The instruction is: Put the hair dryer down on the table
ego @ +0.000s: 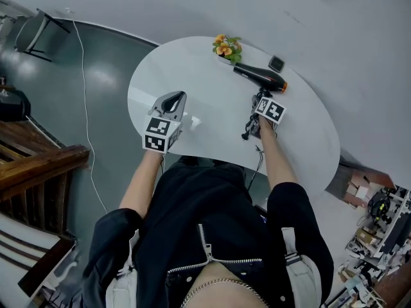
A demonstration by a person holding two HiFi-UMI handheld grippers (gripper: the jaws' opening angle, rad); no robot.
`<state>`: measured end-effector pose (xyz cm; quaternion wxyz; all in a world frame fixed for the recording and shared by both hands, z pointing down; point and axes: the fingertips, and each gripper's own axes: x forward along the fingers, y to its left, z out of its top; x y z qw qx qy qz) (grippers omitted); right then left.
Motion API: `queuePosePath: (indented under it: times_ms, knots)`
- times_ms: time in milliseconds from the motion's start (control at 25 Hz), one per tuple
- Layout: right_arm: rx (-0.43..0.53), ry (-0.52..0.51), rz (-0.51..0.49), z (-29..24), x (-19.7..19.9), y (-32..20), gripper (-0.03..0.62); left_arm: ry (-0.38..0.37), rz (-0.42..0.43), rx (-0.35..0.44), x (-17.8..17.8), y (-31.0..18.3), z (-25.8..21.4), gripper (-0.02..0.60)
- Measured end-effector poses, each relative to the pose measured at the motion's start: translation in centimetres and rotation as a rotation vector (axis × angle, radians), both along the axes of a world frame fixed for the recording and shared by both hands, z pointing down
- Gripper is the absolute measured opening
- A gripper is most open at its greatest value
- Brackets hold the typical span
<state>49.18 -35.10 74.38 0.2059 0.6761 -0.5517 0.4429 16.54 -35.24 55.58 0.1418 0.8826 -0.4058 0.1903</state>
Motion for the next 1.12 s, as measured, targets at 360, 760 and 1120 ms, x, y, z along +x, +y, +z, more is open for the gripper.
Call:
queuePosePath:
  times_ms: [360, 760, 1120]
  knots:
    - [0.186, 0.072, -0.013, -5.9, -0.4, 1.3, 0.17, 0.023, 0.087, 0.028, 2.2, -0.4, -0.9, 0.021]
    - [0.355, 0.157, -0.078, -12.8, -1.9, 3.6, 0.003, 0.054, 0.196, 0.064, 4.7, -0.6, -2.5, 0.021]
    - [0.587, 0.224, -0.133, -21.4, -5.2, 5.4, 0.003, 0.07, 0.283, 0.103, 6.6, -0.7, -3.9, 0.021]
